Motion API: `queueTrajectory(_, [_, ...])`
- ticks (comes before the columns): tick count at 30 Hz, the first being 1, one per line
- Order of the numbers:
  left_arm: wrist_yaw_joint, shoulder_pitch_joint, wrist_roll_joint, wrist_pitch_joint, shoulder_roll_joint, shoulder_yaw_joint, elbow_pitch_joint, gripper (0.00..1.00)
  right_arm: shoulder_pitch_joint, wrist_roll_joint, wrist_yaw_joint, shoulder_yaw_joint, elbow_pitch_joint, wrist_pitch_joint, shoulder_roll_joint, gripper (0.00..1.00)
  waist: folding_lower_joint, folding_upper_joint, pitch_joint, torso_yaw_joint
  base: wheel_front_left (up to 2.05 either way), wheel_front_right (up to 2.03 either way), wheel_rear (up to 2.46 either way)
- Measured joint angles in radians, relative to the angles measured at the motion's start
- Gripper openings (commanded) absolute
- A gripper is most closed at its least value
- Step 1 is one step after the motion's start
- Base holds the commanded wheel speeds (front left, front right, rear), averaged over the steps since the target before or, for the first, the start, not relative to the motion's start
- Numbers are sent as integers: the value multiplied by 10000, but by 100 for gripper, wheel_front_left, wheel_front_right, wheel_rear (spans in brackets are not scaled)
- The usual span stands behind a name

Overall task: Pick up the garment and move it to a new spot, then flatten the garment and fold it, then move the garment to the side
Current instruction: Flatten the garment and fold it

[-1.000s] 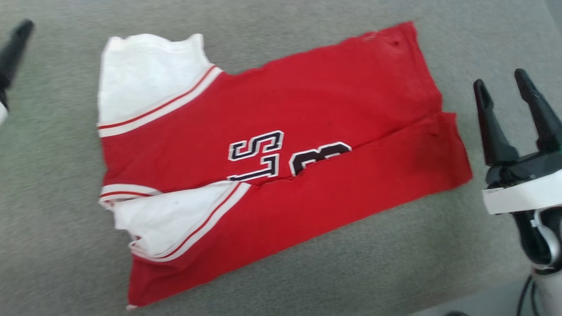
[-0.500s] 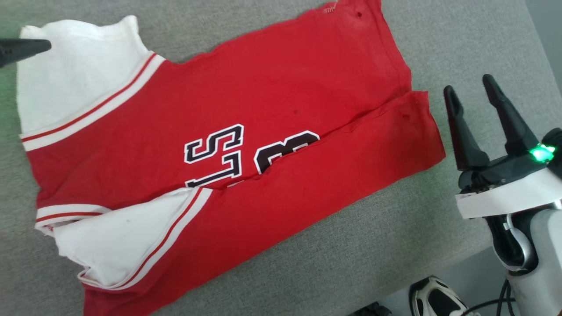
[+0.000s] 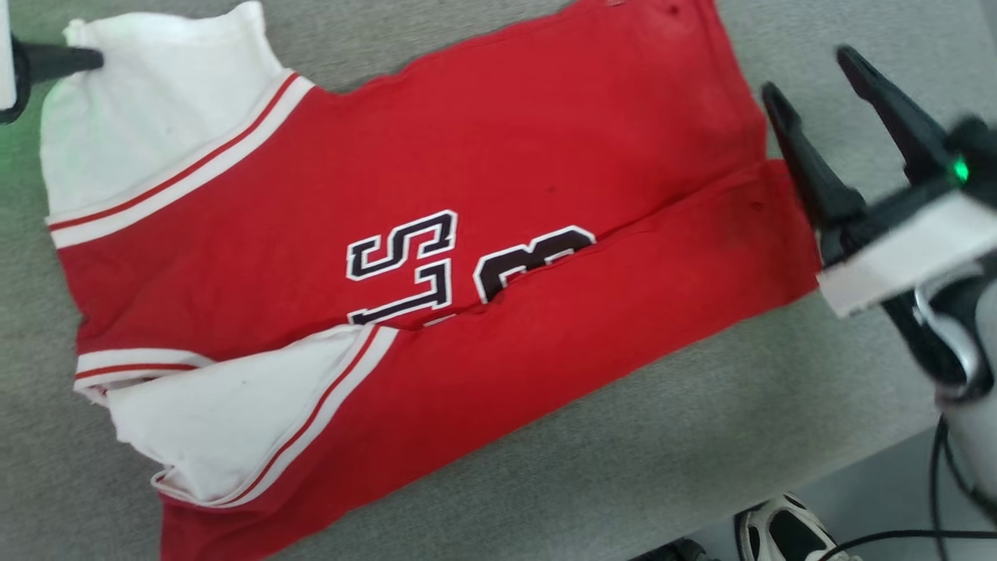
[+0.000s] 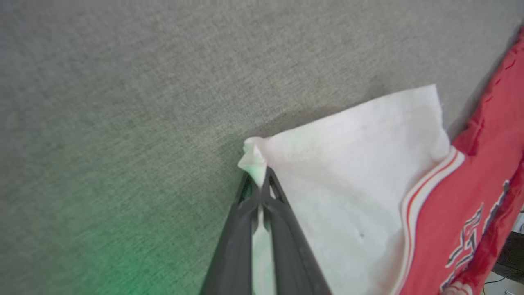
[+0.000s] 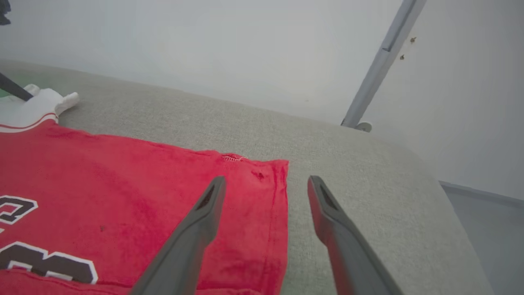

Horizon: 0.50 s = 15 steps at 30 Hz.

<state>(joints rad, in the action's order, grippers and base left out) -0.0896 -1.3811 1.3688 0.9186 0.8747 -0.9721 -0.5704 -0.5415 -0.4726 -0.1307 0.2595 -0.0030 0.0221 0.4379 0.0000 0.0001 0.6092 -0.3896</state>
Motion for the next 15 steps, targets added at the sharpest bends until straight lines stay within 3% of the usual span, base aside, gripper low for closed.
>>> queueTrajectory(5, [-182,-221,-59,-320,-474,29,-23,0,-1917,-458,-2,585,788,2061,669,100,0,0,206,375,0,0,0])
queueTrajectory(15, [-385,-737,-224,-784,-1285,-132,180,0,-4751,-1866,-2,1057,3511,5363,1007,100,0,0,690,1353,0,0,0])
